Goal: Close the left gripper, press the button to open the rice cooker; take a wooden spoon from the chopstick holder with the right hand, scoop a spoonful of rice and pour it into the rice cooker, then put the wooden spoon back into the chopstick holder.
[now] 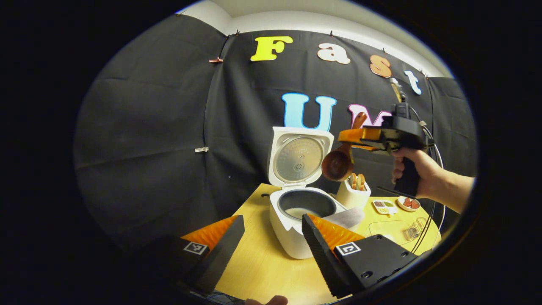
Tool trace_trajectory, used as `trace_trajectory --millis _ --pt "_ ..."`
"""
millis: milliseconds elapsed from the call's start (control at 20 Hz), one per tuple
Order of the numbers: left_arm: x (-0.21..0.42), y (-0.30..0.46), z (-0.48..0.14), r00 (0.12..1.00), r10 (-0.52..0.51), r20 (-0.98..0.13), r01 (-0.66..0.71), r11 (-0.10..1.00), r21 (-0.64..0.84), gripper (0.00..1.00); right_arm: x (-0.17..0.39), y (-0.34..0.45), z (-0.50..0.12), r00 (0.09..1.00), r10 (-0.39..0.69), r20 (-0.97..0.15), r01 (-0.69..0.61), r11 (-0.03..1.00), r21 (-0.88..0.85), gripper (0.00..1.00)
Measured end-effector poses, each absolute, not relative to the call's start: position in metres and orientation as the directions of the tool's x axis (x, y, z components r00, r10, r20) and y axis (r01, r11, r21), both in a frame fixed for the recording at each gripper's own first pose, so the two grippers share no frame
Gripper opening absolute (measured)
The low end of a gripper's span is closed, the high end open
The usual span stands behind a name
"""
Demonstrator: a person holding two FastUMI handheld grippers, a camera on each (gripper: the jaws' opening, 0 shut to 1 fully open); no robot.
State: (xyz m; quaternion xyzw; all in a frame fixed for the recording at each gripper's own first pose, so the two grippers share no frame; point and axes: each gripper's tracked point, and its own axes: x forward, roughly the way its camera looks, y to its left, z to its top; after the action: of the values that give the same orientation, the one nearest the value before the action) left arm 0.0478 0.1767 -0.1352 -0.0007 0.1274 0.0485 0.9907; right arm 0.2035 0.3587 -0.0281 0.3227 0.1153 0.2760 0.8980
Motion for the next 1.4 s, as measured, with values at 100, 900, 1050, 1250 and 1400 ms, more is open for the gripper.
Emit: trace_trajectory --millis 100,900,1050,1250,1400 --pt "0.052 0.167 -0.129 0.966 0.079 -0.245 -0.079 0.997 0.011 0.95 0.190 0.315 -0.012 0.846 0.533 -0.004 -0.399 0.638 0.659 0.10" --pt "0.079 0.054 -0.102 0.982 -0.016 -0.188 0.031 0.996 0.079 0.94 0.076 -0.074 -0.149 0.975 0.039 -0.217 0.080 0.856 0.510 0.10" --pt "0.076 0.038 -0.105 0.977 -0.003 -0.212 0.022 0.996 0.091 0.94 0.075 -0.101 -0.207 0.959 -0.005 -0.284 0.145 0.869 0.473 0.10" --pt "0.068 0.027 -0.108 0.970 0.028 -0.240 -0.013 0.998 0.063 0.94 0.079 -0.100 -0.284 0.929 0.013 -0.369 0.172 0.868 0.466 0.10" --pt "0.062 0.025 -0.108 0.967 0.065 -0.247 -0.051 0.997 0.065 0.94 0.084 -0.096 -0.328 0.909 0.011 -0.416 0.192 0.876 0.443 0.10"
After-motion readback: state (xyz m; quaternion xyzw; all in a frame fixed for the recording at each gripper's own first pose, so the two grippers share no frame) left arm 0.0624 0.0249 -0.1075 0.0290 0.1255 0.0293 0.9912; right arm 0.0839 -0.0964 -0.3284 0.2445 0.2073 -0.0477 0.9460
